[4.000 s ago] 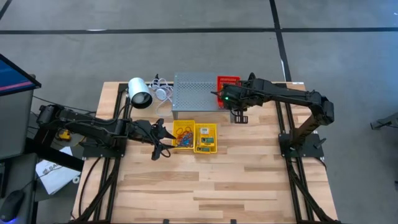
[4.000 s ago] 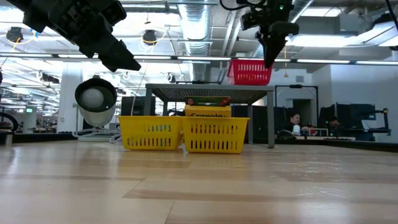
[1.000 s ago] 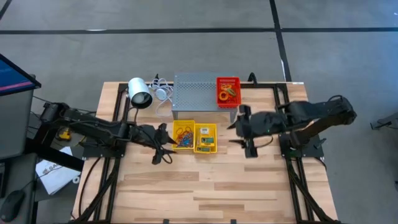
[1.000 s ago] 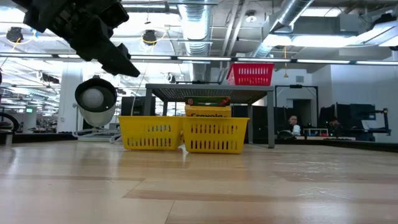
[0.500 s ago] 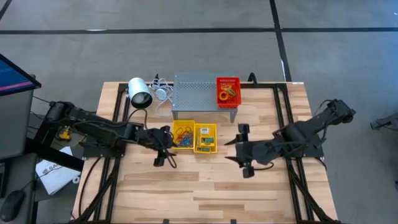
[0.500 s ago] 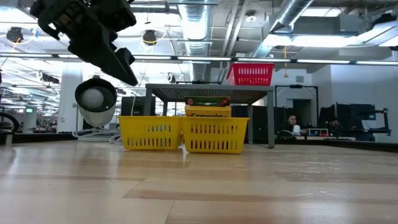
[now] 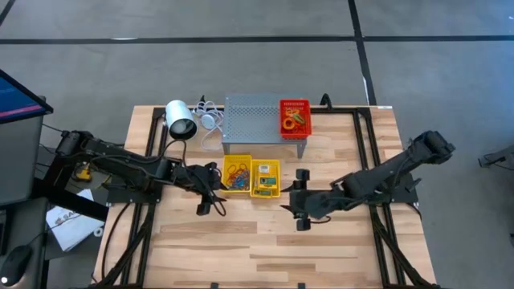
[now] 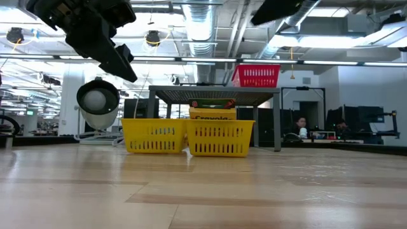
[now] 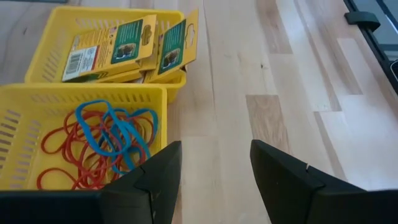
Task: Pick & Place Office Desk Supplies
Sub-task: Put the right yellow basket with crayon boxes on the shelf
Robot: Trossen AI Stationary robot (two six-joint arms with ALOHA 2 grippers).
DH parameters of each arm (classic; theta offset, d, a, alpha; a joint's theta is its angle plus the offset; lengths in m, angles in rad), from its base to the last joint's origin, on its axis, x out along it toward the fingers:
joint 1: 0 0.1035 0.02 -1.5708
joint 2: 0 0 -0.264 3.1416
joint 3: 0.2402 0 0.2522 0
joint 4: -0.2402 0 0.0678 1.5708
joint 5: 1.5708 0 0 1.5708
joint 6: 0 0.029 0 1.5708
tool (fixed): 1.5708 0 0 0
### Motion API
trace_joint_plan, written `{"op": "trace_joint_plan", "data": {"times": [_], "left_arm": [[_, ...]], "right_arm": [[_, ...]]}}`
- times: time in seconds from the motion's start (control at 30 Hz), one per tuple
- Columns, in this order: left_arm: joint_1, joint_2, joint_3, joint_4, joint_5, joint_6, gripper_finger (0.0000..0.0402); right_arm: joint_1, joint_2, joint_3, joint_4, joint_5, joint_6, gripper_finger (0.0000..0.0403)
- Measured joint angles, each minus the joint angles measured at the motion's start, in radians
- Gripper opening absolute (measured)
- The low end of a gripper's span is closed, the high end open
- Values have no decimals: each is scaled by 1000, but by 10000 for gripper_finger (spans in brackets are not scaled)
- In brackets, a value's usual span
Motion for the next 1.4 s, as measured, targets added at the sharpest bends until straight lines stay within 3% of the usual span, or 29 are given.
{"op": "trace_joint_plan", "data": {"times": [0.53, 1.4], "left_arm": [[2, 0, 0, -1, 0, -29, 186], [2, 0, 0, -1, 0, -33, 186]], "right_arm": [[-60, 291, 99, -138, -124, 57, 205], [-154, 369, 103, -131, -181, 64, 205]]}}
